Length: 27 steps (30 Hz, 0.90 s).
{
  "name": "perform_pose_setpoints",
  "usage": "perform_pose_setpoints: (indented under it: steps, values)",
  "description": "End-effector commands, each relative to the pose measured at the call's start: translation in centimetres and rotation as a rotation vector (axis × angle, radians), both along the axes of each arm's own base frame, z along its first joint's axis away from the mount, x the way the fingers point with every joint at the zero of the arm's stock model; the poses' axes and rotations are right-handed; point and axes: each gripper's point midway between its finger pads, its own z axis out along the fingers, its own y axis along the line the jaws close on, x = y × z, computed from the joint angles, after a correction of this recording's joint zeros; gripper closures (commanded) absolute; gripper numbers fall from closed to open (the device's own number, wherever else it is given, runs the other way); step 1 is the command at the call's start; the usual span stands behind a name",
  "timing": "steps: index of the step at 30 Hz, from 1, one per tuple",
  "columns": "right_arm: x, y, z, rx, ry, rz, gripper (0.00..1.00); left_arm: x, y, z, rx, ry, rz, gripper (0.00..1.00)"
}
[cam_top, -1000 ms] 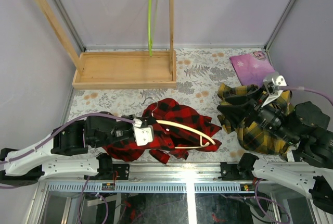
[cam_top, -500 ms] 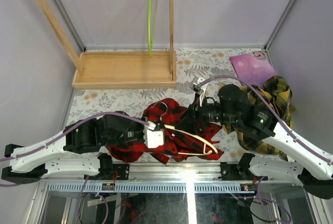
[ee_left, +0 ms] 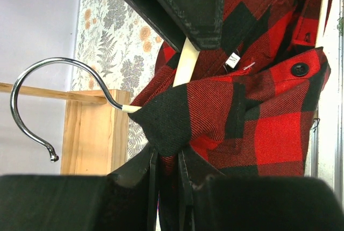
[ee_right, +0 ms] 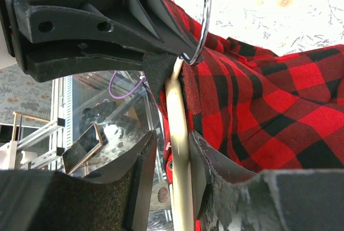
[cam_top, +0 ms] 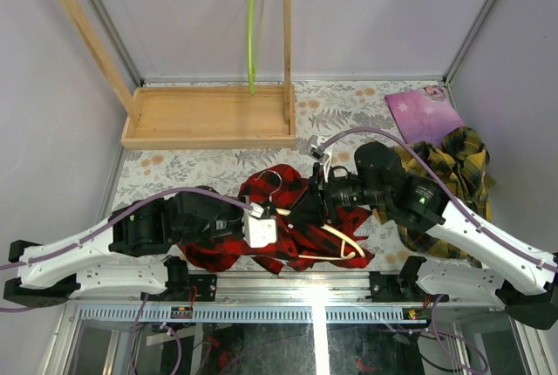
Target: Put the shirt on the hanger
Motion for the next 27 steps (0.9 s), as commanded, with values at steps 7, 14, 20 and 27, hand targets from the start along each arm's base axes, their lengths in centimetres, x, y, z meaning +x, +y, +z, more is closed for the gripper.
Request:
perform_pose_setpoints:
  steps: [7, 14, 20, 27]
  values:
    - [-1.3, 1.5, 0.4, 0.033, 0.029, 0.122, 0.79, 0.1, -1.5, 2.3, -0.031, -0.085, -0.074, 1.00]
    - [-1.2, 1.7, -0.3, 0.020, 0.039, 0.129, 0.88, 0.4, -2.1, 2.3, -0.026, -0.092, -0.074, 1.00]
    - [-0.4, 1.0, -0.2, 0.017, -0.008, 0.066, 1.00, 0.7, -1.9, 2.9, -0.053, -0.095, -0.043, 0.95]
    - [0.1, -0.1, 1.1, 0.072, -0.083, -0.004, 1.00, -0.2, -1.2, 5.0, -0.189, -0.054, -0.032, 0.58]
